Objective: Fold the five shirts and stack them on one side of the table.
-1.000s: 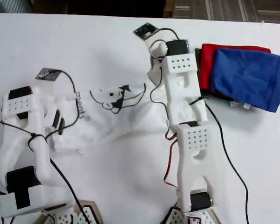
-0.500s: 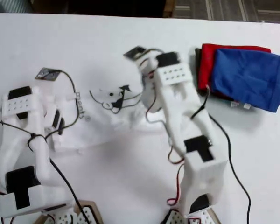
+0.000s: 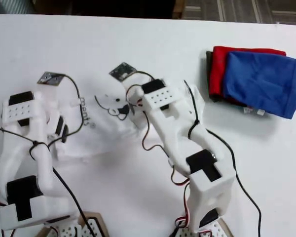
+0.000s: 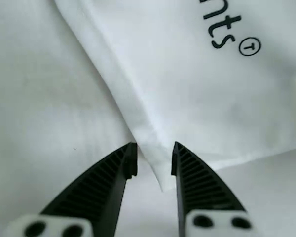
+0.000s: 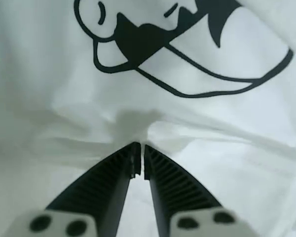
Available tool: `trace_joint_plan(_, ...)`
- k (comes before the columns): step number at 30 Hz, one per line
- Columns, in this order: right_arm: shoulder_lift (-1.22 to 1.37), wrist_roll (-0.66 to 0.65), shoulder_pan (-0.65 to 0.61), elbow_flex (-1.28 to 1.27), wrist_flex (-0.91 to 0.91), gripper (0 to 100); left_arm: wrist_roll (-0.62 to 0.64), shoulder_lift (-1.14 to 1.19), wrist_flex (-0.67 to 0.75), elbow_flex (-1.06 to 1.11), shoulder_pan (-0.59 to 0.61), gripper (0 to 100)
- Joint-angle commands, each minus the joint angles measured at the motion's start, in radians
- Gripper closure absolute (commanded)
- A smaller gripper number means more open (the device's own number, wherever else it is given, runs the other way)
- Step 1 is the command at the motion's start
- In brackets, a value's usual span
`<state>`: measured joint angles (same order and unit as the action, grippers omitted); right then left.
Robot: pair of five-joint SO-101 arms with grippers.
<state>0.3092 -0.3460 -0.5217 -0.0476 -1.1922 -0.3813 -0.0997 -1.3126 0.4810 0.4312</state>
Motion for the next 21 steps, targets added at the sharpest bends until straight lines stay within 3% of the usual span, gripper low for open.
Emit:
trace_joint_plan(1,-0.067,0.006,-0.001,0.002,0.03,97.9,0.005,-0.038,-0.006,-0.041,0.009,86)
trace_joint_plan(8,-0.205,-0.012,0.073,0.126,-0.14,97.9,0.031,-0.044,-0.021,-0.067,0.012,86)
trace_joint_plan(13,-0.321,-0.127,0.162,0.176,-0.272,97.8,0.112,-0.023,0.021,-0.116,0.094,84)
trace_joint_plan(16,-0.38,-0.175,0.211,0.176,-0.352,97.8,0.137,0.038,0.066,-0.124,0.13,77)
trace_joint_plan(21,-0.438,-0.216,0.295,0.172,-0.429,97.8,0.184,0.216,0.094,-0.173,0.127,77)
